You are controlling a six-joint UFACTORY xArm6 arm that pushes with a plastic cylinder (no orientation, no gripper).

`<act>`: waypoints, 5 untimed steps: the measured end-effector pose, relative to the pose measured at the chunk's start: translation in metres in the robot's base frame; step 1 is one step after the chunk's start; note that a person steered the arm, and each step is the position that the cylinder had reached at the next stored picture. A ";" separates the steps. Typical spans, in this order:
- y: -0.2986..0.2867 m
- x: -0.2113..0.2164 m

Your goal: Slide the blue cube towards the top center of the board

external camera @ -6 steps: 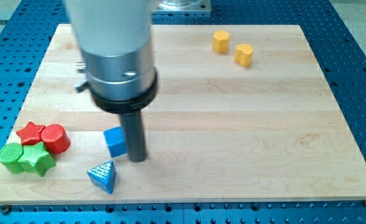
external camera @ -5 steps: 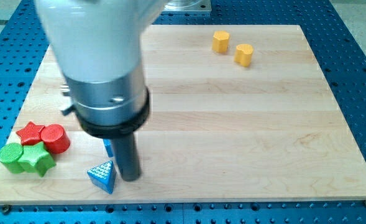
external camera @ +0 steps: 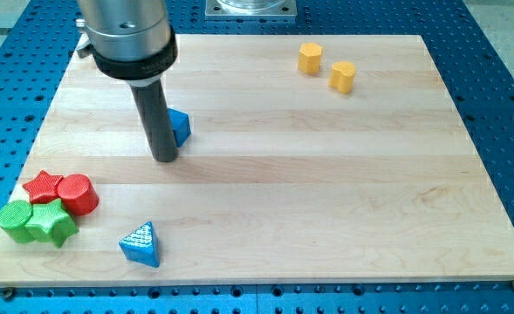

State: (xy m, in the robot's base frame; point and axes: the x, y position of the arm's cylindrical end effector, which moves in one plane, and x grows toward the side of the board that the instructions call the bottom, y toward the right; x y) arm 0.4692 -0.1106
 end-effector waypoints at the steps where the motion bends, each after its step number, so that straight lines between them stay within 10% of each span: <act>1: -0.030 -0.017; 4: 0.083 -0.139; 5: 0.128 -0.058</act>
